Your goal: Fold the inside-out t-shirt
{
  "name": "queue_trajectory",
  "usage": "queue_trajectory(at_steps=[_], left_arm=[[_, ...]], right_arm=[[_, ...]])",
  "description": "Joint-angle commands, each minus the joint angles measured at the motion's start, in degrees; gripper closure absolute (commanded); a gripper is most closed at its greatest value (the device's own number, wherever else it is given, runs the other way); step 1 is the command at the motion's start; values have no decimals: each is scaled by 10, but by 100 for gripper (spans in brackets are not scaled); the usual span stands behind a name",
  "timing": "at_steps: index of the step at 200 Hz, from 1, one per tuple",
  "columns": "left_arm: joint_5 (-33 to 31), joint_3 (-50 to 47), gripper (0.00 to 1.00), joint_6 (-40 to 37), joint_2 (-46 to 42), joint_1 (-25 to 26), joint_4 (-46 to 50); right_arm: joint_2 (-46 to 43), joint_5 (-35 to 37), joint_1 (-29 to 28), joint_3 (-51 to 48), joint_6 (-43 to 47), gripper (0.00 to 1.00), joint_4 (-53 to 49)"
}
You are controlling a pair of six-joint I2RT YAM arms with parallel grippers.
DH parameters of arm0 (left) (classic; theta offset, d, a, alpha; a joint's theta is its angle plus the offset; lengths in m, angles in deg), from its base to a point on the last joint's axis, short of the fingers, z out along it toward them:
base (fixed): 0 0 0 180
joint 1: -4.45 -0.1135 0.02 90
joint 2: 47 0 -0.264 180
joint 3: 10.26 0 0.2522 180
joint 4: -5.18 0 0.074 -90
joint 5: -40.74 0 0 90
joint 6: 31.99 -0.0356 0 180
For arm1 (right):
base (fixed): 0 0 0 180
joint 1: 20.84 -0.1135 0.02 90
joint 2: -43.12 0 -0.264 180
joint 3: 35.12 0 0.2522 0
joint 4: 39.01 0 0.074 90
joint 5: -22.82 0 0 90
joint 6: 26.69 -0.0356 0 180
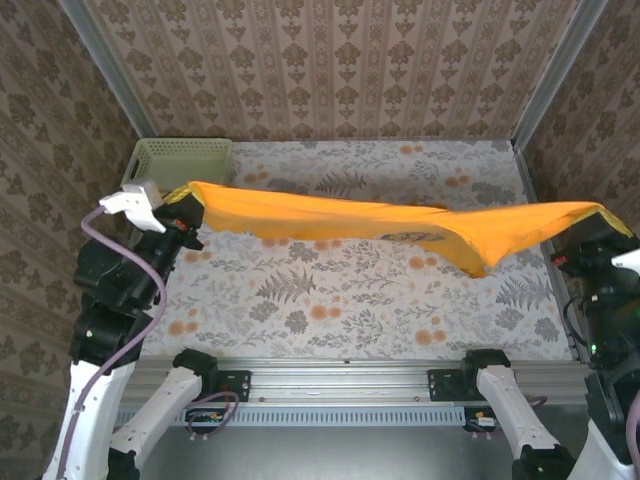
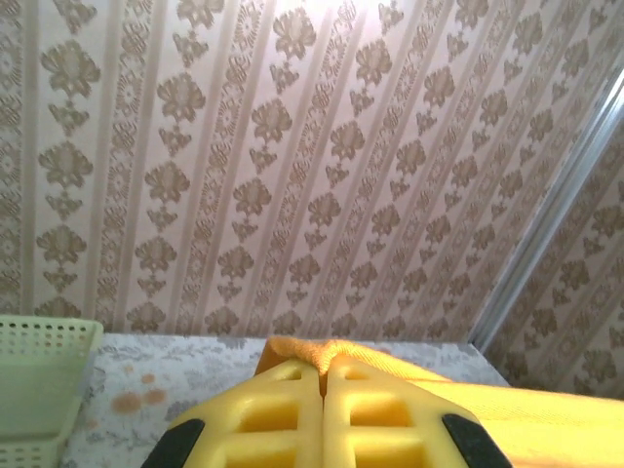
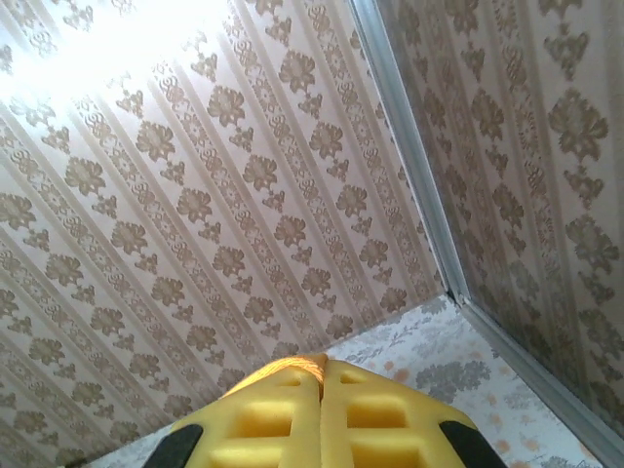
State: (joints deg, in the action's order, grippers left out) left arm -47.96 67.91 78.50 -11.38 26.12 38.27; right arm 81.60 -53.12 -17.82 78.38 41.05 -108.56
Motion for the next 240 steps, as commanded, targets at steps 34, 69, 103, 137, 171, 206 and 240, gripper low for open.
queue_trajectory(at_steps=[34,69,103,137,171,206,240], left_arm=[[-46,37,100,1,173,-1,127],[-53,145,100,3,367,-21,192],[8,303,100,40,564,-75,212],[74,544,100,30,717,-99,222],[86,735,100,5,741,-113,191],[87,664,100,-29,621,-119,0],[66,481,100,-76,504,-124,-120]], right_arm=[[45,-18,3,-104,-2,100,13],[135,-56,3,-160,-14,100,84],[256,-72,4,-118,-20,100,163],[377,-73,9,14,-12,100,197],[455,-77,31,190,-22,100,215],[486,-76,38,331,-8,100,245],[480,-109,39,350,15,100,266]])
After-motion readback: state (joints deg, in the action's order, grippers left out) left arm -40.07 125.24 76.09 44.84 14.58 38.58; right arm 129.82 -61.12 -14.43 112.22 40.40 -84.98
